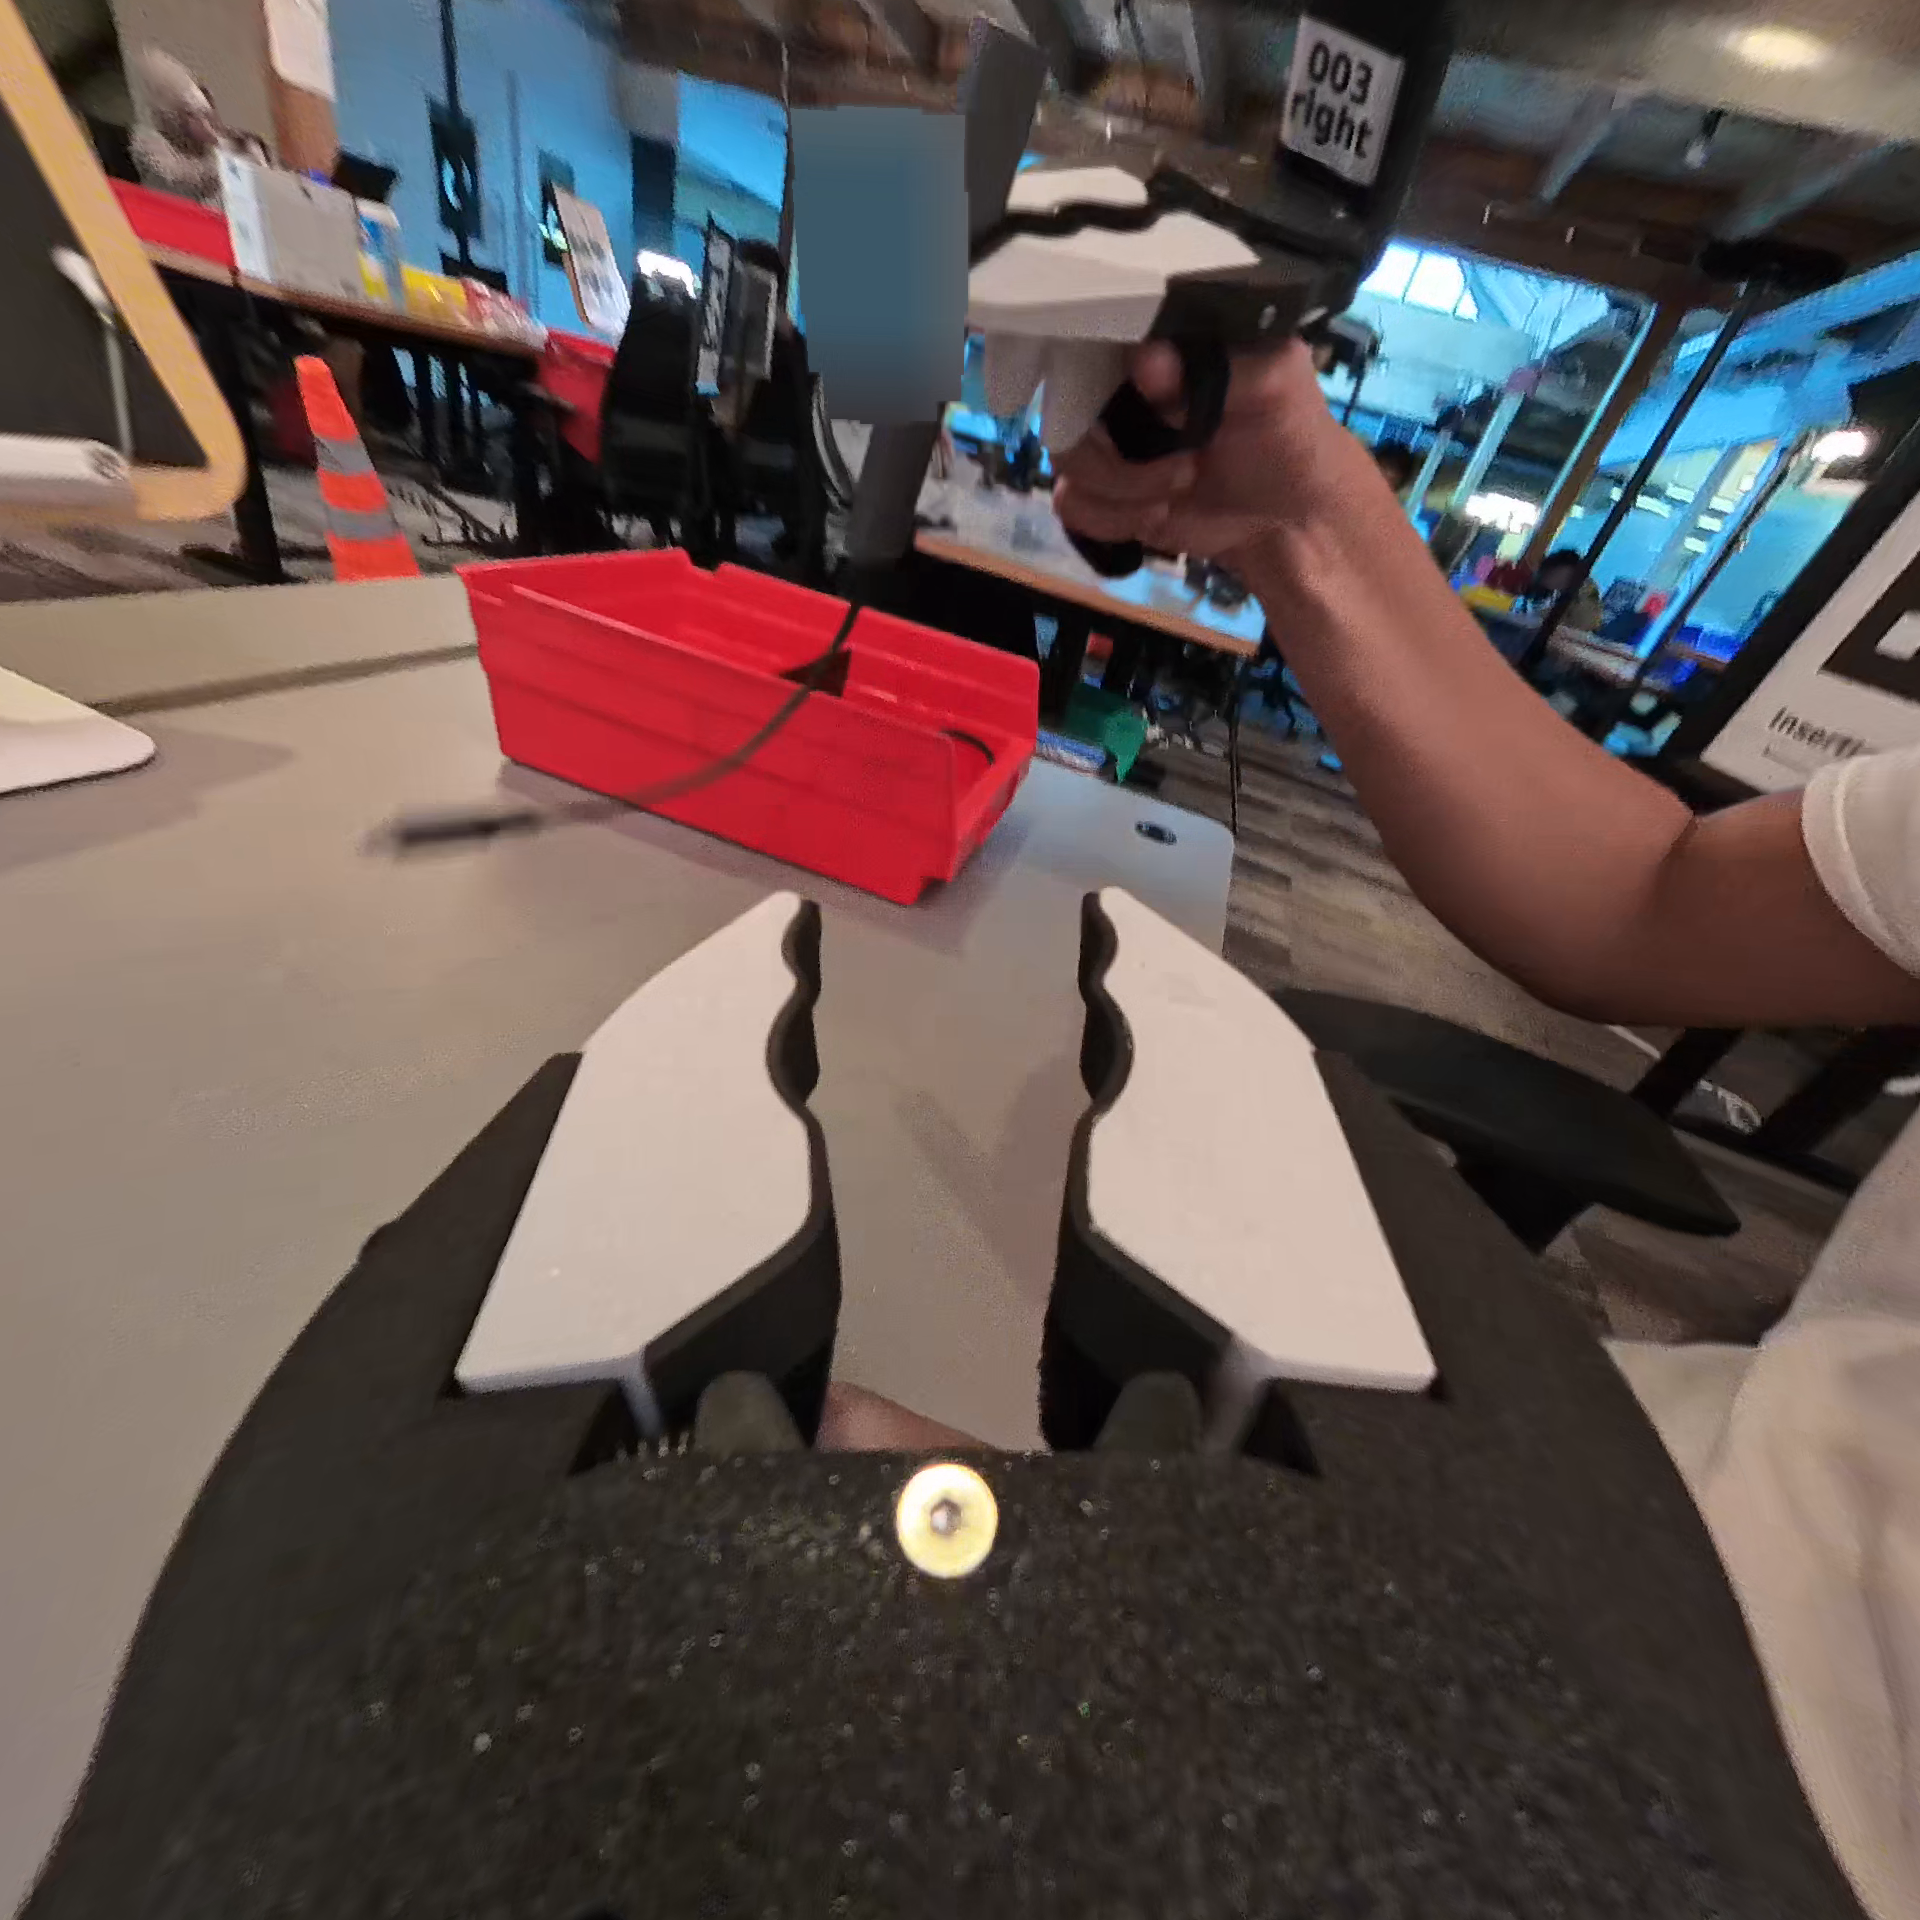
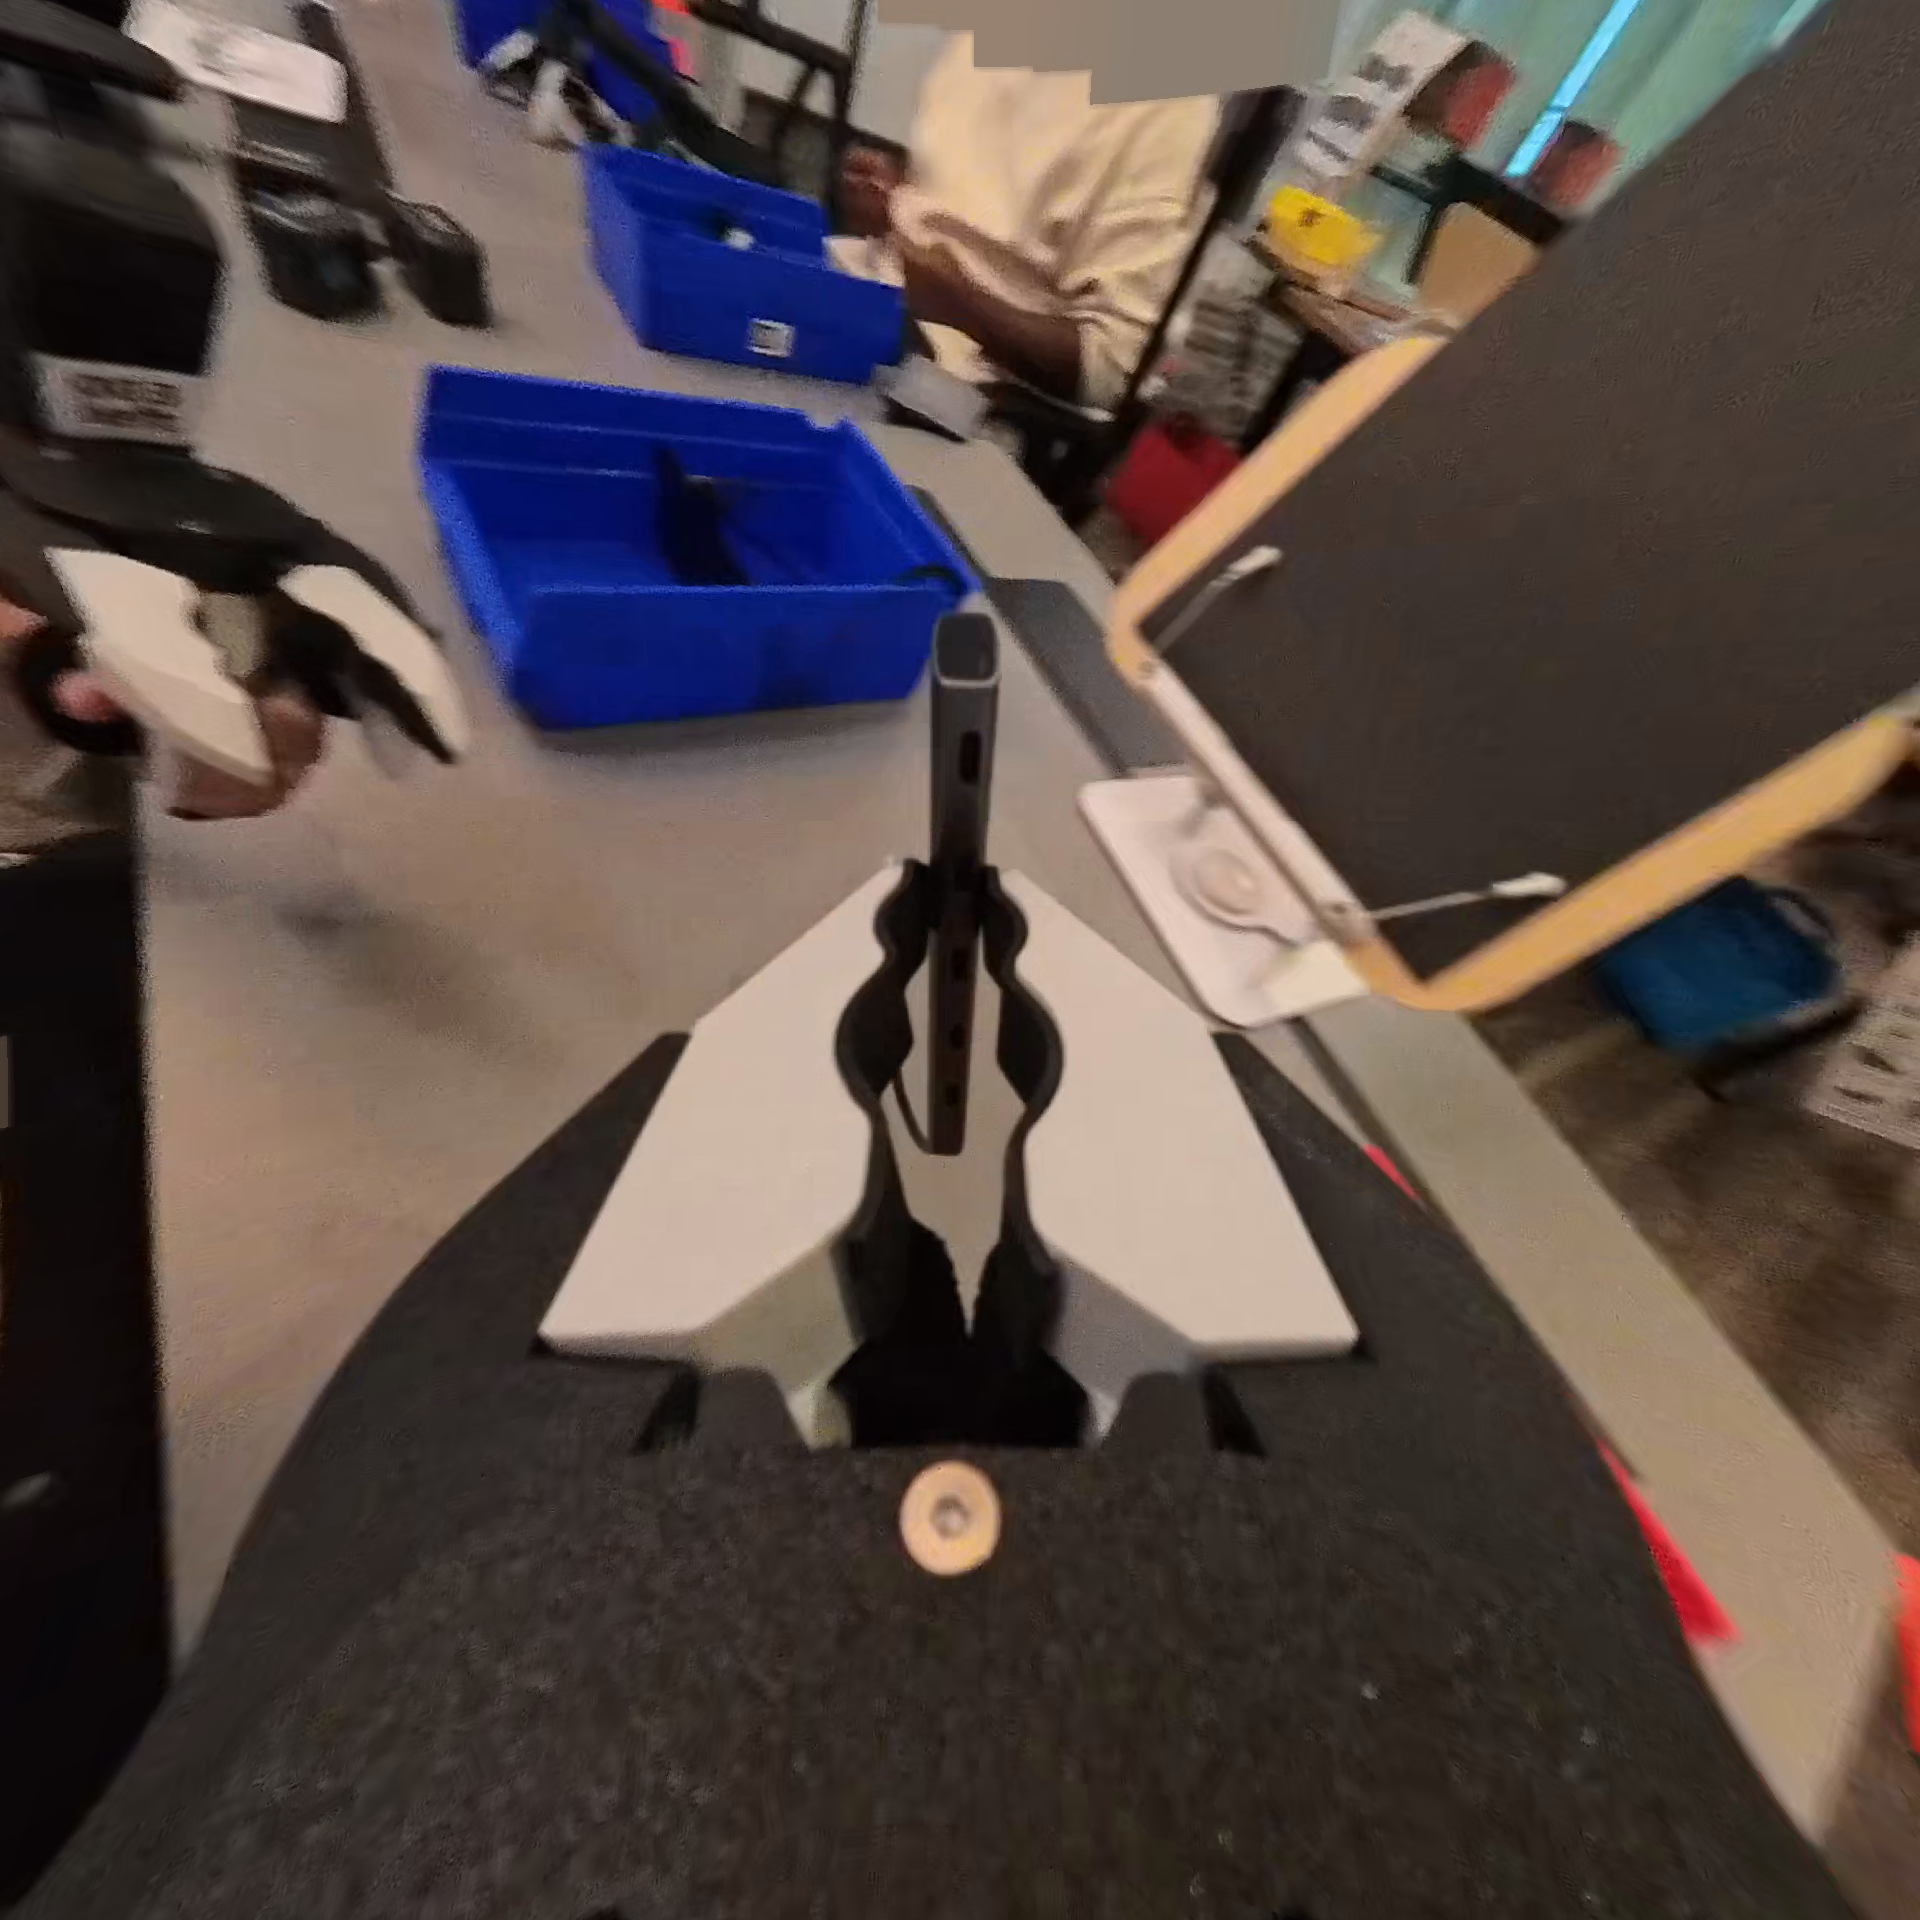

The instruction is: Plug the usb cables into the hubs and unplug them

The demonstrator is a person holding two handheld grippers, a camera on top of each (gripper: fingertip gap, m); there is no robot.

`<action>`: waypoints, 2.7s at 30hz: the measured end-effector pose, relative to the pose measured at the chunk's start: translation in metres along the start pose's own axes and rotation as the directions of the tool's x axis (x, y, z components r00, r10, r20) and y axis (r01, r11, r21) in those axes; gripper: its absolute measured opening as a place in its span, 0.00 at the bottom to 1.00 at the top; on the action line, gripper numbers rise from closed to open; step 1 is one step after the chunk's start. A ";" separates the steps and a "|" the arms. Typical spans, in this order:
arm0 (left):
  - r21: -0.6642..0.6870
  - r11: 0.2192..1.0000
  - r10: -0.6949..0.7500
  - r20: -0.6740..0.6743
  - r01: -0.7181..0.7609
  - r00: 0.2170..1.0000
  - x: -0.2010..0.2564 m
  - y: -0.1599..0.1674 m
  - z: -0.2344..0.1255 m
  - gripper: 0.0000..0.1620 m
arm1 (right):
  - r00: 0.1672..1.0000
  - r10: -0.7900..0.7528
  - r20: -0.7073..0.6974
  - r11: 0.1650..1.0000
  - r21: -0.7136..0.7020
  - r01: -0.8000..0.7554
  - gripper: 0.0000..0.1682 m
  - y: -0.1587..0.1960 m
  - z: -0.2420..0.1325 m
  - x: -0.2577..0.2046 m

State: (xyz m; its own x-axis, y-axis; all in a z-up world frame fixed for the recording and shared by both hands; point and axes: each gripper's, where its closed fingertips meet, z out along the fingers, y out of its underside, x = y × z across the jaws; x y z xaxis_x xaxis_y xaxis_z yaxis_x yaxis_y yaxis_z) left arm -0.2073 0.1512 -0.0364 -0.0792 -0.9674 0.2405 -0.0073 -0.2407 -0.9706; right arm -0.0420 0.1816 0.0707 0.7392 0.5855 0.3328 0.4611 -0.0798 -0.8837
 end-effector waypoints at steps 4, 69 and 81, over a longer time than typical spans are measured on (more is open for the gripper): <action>0.021 0.999 -0.035 -0.014 0.035 0.999 -0.003 0.000 -0.003 0.25 | 0.950 -0.131 -0.285 0.978 -0.194 0.076 0.05 0.014 -0.057 0.107; -0.926 0.094 0.409 -0.299 -0.366 0.862 -0.367 0.034 -0.165 0.00 | 0.492 0.505 0.709 0.813 -0.200 -0.547 0.25 0.072 0.079 -0.182; -0.953 0.286 0.280 -0.010 -0.094 0.960 -0.377 0.042 -0.138 0.20 | 0.530 0.547 0.648 0.784 -0.174 -0.597 0.25 0.072 0.085 -0.180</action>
State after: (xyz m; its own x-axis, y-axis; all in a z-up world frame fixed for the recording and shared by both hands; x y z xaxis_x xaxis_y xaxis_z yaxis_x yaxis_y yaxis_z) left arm -0.3155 0.5165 -0.1694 -0.0882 -0.9953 -0.0413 -0.9451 0.0967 -0.3120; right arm -0.1829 0.1389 -0.0809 0.3259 0.7894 -0.5202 0.0055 -0.5518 -0.8339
